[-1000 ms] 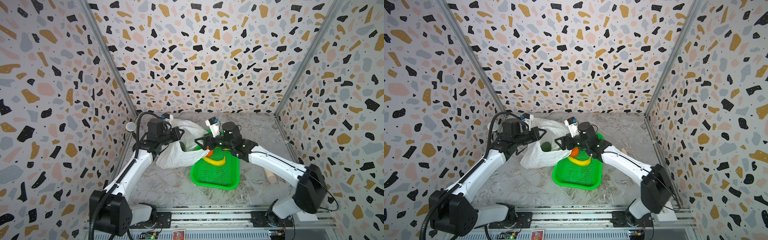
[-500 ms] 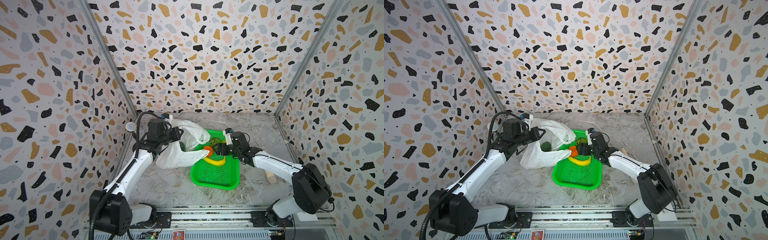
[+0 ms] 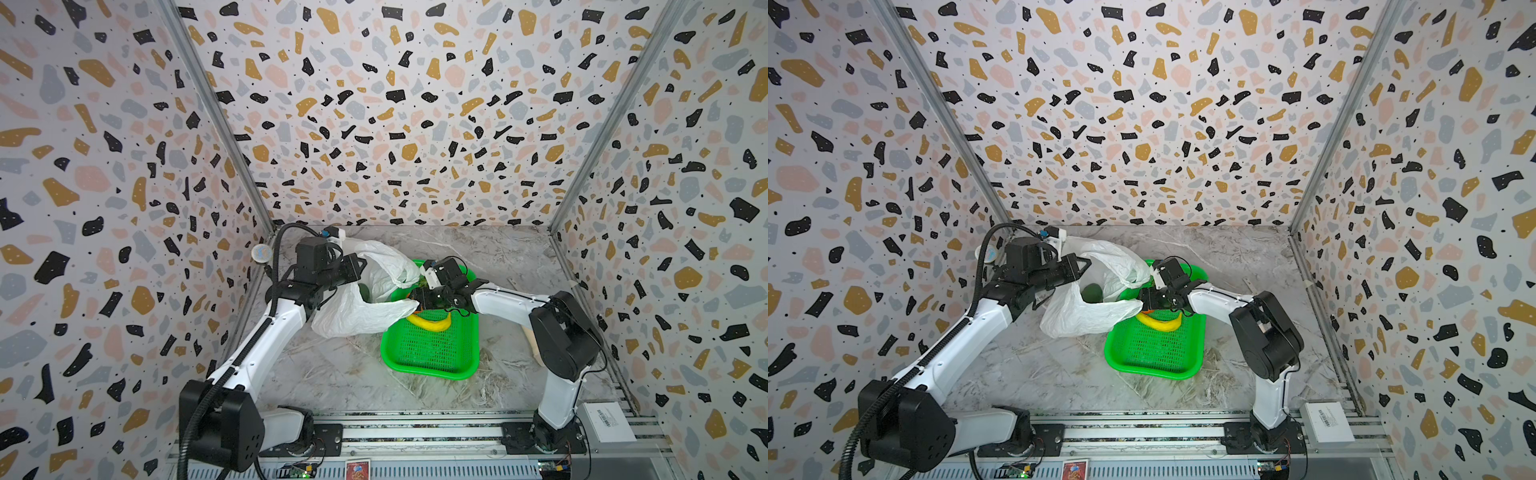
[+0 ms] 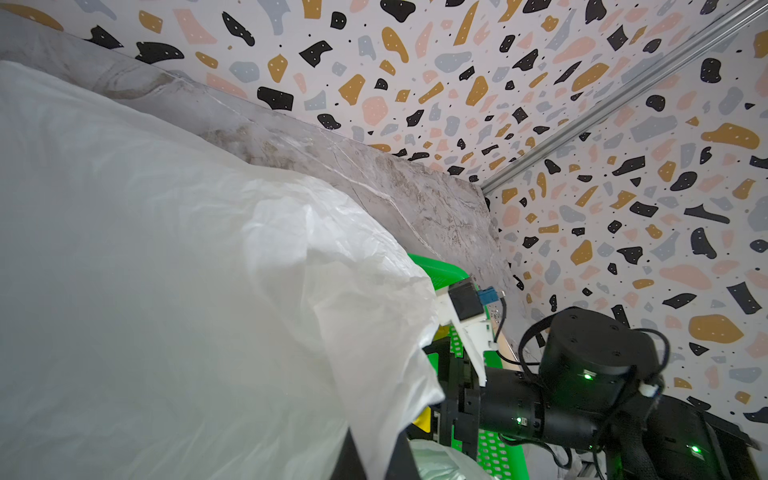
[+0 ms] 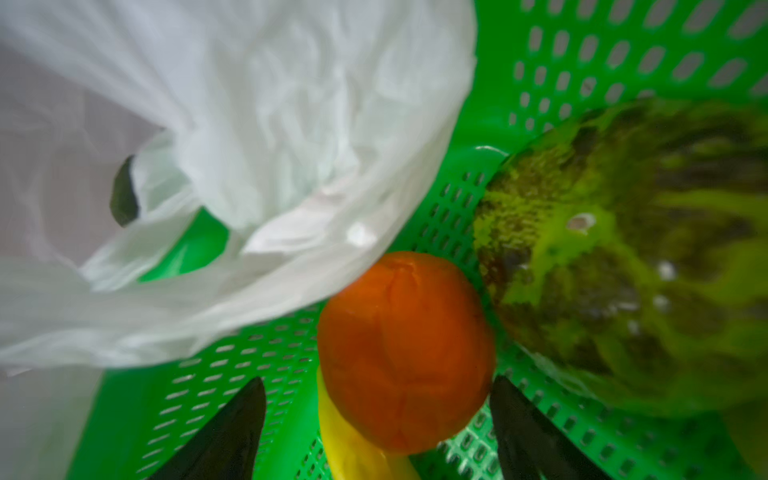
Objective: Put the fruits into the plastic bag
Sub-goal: 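Lift the orange with the right gripper toward the bag opening, then lower the orange into the bag and open the right gripper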
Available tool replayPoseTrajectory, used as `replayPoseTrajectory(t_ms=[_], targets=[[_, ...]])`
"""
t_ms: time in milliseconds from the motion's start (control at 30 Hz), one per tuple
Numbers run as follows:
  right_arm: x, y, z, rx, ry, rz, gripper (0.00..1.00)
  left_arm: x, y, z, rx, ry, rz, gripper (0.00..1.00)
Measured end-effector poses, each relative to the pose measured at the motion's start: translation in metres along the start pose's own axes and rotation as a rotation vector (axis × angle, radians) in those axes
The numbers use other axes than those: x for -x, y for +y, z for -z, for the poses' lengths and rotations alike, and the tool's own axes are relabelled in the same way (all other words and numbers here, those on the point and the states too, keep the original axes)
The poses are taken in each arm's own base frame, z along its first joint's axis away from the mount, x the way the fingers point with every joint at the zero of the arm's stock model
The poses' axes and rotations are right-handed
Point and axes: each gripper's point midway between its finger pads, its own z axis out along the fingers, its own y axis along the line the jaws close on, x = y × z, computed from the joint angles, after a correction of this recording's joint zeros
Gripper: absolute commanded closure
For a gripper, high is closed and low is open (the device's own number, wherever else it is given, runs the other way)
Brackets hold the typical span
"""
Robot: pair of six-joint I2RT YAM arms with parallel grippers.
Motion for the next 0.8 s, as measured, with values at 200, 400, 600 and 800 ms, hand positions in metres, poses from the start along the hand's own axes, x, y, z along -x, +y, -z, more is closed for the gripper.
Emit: replayPoseTrajectory(t_ms=[200, 400, 600, 800], targets=[[-0.008, -0.003, -0.027, -0.087, 0.057, 0.058, 0.18, 0.000, 0.000, 0.000, -0.001, 0.001, -0.001, 1.00], [0.001, 0.000, -0.034, -0.146, 0.034, 0.111, 0.33, -0.001, -0.001, 0.000, -0.006, 0.004, -0.001, 1.00], [0.005, -0.005, -0.026, -0.186, -0.009, 0.135, 0.47, -0.002, -0.001, -0.001, -0.008, 0.008, 0.001, 1.00], [0.019, 0.002, 0.041, -0.210, -0.190, 0.155, 0.47, -0.003, -0.002, -0.001, -0.014, 0.013, 0.000, 1.00]])
